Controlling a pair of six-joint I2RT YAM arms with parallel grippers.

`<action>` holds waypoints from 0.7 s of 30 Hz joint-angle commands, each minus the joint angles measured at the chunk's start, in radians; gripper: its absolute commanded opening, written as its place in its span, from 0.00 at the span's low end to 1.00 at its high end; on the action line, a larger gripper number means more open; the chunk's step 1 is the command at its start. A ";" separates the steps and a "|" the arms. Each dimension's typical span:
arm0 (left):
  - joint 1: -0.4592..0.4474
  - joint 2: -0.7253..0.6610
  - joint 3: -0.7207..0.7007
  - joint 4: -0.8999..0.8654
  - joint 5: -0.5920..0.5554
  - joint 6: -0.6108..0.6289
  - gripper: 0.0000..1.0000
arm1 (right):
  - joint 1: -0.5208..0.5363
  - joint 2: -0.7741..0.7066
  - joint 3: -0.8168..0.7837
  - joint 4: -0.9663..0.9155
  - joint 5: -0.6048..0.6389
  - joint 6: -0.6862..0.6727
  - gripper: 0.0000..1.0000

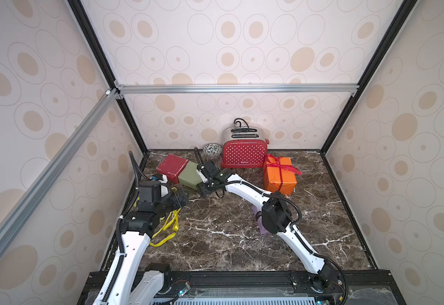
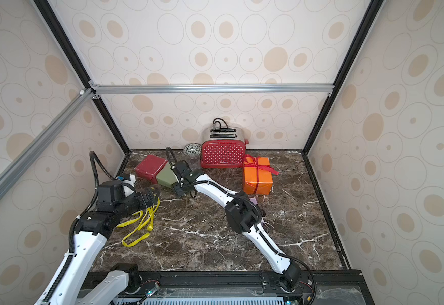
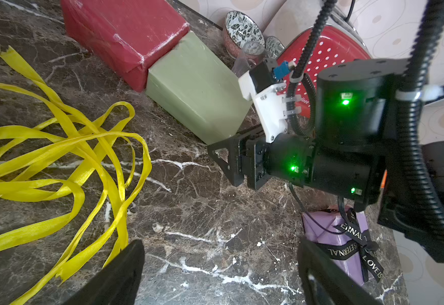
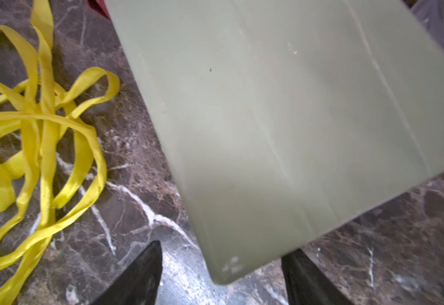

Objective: Untie the ribbon bows on the gift boxes
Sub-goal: Move the gift box to the center of the board.

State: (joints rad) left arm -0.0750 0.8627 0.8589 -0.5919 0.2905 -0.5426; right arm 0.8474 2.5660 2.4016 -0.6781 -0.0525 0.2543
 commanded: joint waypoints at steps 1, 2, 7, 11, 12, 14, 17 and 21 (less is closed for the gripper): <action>-0.009 -0.013 0.005 0.003 -0.001 -0.005 0.91 | -0.001 -0.138 -0.076 0.071 -0.043 0.024 0.74; -0.009 -0.016 0.005 0.003 0.000 -0.005 0.92 | 0.001 -0.191 -0.111 0.077 -0.025 0.033 0.75; -0.035 -0.044 0.003 -0.003 -0.017 0.008 0.95 | -0.002 -0.453 -0.326 -0.002 0.128 0.053 0.77; -0.052 -0.062 0.005 -0.002 -0.013 0.014 0.98 | -0.029 -0.768 -0.721 0.087 0.220 0.079 0.82; -0.056 -0.066 0.004 0.000 -0.007 0.015 0.99 | -0.057 -0.849 -0.815 0.088 0.219 0.106 0.82; -0.062 -0.073 0.002 0.007 0.002 0.015 0.99 | -0.121 -0.978 -0.950 0.079 0.184 0.158 0.82; -0.069 -0.085 -0.001 0.010 0.004 0.016 0.99 | -0.236 -1.143 -1.148 0.042 0.184 0.219 0.82; -0.075 -0.083 -0.001 0.014 0.018 0.011 0.99 | -0.459 -1.290 -1.356 0.057 0.068 0.317 0.80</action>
State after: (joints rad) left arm -0.1432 0.7872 0.8585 -0.5900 0.2928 -0.5388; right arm 0.4805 1.3170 1.1473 -0.5896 0.0887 0.4644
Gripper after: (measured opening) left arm 0.989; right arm 0.802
